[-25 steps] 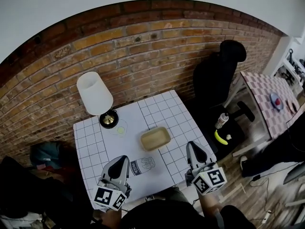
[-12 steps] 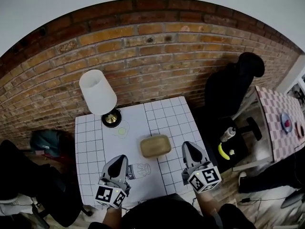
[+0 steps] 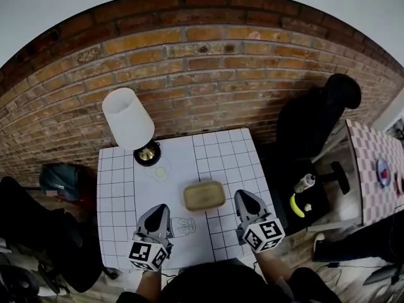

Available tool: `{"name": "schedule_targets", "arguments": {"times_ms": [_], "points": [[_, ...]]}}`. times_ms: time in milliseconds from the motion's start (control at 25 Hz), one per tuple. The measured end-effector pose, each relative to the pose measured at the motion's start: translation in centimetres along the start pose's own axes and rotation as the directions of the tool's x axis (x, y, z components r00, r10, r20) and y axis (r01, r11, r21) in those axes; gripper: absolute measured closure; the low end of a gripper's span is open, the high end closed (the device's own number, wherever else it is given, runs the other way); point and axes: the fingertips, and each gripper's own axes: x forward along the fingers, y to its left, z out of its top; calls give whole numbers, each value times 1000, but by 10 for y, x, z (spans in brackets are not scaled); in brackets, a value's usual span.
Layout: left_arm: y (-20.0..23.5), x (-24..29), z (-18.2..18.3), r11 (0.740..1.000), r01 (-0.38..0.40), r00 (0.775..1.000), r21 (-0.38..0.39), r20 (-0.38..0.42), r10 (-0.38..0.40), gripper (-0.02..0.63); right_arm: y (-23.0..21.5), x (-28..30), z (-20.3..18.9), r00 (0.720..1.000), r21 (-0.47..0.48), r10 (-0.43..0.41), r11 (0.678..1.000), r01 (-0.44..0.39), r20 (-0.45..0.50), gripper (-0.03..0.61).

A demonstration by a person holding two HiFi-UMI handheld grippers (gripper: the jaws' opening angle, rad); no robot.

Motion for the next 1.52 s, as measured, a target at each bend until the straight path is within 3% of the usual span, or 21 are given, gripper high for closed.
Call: {"name": "schedule_targets", "arguments": {"times_ms": [480, 600, 960, 1520], "points": [[5, 22, -56, 994, -35, 993, -101, -118, 23, 592, -14, 19, -58, 990, 12, 37, 999, -35, -136, 569], [9, 27, -71, 988, -57, 988, -143, -151, 35, 535, -18, 25, -75, 981, 30, 45, 999, -40, -187, 489], [14, 42, -111, 970, -99, 970, -221, -237, 45, 429, -30, 38, -116, 950, 103, 70, 994, -40, -303, 428], [11, 74, -144, 919, -87, 965, -384, -260, -17, 403, -38, 59, -141, 926, 240, 141, 969, -57, -349, 426]]}}
